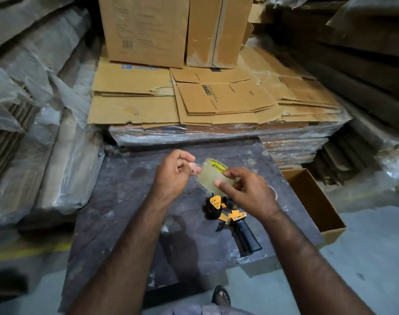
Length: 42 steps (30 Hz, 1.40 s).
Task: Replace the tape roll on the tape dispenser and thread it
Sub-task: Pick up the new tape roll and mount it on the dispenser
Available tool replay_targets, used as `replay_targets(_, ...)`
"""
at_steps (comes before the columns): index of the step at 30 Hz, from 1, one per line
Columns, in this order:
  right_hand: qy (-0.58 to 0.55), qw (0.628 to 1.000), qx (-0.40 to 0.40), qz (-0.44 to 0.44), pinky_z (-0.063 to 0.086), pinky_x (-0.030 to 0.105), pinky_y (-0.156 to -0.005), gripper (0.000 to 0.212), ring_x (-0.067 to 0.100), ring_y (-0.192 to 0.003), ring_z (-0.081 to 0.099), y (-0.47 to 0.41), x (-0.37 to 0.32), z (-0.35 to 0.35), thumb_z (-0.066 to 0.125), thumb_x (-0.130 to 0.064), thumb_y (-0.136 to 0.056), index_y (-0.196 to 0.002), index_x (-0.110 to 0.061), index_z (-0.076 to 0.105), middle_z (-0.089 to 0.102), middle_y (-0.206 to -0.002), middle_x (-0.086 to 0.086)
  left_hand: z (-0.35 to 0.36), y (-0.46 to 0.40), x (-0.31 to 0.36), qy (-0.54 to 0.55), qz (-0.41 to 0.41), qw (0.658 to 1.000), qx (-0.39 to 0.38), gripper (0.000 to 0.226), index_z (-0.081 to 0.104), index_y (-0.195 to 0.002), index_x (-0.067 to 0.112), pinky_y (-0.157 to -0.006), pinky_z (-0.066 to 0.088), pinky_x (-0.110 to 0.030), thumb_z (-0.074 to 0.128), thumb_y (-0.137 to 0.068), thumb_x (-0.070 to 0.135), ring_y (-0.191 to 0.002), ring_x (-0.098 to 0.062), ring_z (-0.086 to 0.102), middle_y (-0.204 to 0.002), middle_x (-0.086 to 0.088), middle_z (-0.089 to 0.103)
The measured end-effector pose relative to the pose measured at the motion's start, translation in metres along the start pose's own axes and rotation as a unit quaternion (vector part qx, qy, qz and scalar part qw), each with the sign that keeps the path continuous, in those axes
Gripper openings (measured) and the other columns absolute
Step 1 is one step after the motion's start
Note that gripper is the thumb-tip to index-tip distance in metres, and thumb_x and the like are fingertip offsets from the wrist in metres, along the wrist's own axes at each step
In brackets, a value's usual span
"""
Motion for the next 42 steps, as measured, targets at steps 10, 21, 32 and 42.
replay_targets(10, -0.053, 0.994, -0.096, 0.022, 0.045, 0.056, -0.104, 0.029, 0.027, -0.145, 0.033, -0.005, 0.029, 0.036, 0.075, -0.057, -0.074, -0.084, -0.034, 0.060, 0.034, -0.154, 0.007, 0.003, 0.011, -0.024, -0.007, -0.020, 1.000, 0.019, 0.025, 0.063, -0.110, 0.028, -0.084, 0.059, -0.045, 0.056, -0.092, 0.012, -0.083, -0.018, 0.075, -0.082, 0.002, 0.077)
replay_targets(21, 0.044, 0.989, -0.121, -0.076, 0.026, -0.004, -0.087, 0.051, 0.016, -0.125, 0.049, -0.024, 0.109, 0.020, 0.092, -0.019, -0.059, -0.098, -0.014, 0.060, 0.047, -0.133, 0.009, 0.105, 0.006, -0.068, -0.207, -0.020, 0.948, -0.242, 0.090, 0.047, -0.148, 0.016, -0.114, 0.042, -0.038, 0.087, -0.070, 0.039, -0.134, -0.013, 0.053, -0.148, -0.002, 0.055)
replay_targets(32, 0.080, 0.971, -0.216, -0.058, 0.024, 0.022, -0.110, 0.119, 0.031, -0.148, 0.027, -0.097, 0.206, 0.054, 0.087, -0.029, -0.073, -0.158, -0.006, 0.007, 0.023, -0.162, 0.018, 0.182, -0.034, -0.119, -0.396, -0.082, 0.900, -0.164, 0.087, 0.026, -0.157, 0.025, -0.119, 0.025, -0.051, 0.073, -0.086, 0.039, -0.147, -0.025, 0.036, -0.160, -0.003, 0.040)
replay_targets(42, 0.069, 0.954, -0.286, -0.065, 0.039, 0.040, -0.113, 0.120, 0.035, -0.141, 0.038, -0.115, 0.246, 0.084, 0.084, -0.029, -0.076, -0.160, -0.014, -0.001, 0.027, -0.155, 0.019, 0.206, -0.044, -0.149, -0.413, -0.108, 0.882, -0.200, 0.084, 0.019, -0.159, 0.021, -0.117, 0.028, -0.055, 0.068, -0.092, 0.030, -0.146, -0.025, 0.037, -0.160, -0.001, 0.039)
Point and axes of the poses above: each hand's wrist, its own y-axis away from the middle knuckle, its own z-axis out of the palm, x = y × z, the point moved 7 cm from there along -y, towards the middle knuckle
